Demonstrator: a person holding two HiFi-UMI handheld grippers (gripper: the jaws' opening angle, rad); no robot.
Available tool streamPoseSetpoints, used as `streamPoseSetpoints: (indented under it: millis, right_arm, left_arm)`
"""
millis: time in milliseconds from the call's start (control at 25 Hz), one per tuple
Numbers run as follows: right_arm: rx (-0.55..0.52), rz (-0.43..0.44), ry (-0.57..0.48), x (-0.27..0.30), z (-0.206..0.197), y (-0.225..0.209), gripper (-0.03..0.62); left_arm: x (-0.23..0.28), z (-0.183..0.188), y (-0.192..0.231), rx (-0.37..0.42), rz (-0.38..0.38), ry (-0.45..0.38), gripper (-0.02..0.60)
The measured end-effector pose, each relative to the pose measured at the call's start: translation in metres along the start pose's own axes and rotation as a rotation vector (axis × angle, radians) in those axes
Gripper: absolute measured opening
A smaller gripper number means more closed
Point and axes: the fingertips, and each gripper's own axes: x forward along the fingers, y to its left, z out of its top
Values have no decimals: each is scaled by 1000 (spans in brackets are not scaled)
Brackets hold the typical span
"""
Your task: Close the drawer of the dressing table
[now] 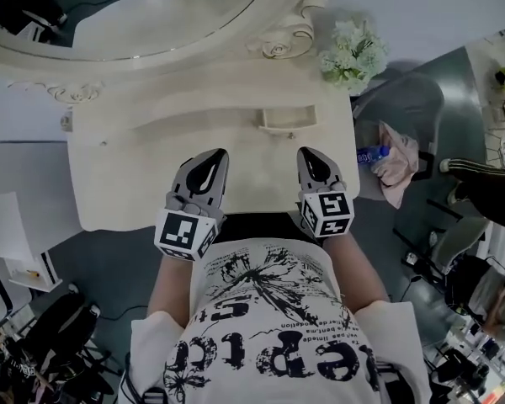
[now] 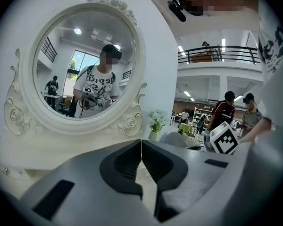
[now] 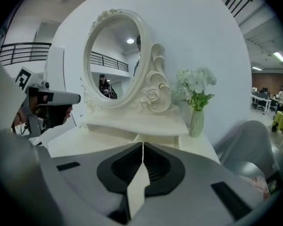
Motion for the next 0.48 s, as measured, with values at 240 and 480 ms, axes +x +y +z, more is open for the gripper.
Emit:
streamPoseSetpoints:
  millis: [240, 480]
  right_arm:
    - [36, 8, 128, 31, -45, -7, 100]
    - [28, -7, 190, 62, -69, -15, 133]
  left_arm:
    - [11, -27, -3, -12, -6, 24, 20]
    - [23, -48, 8, -27, 25, 40, 20]
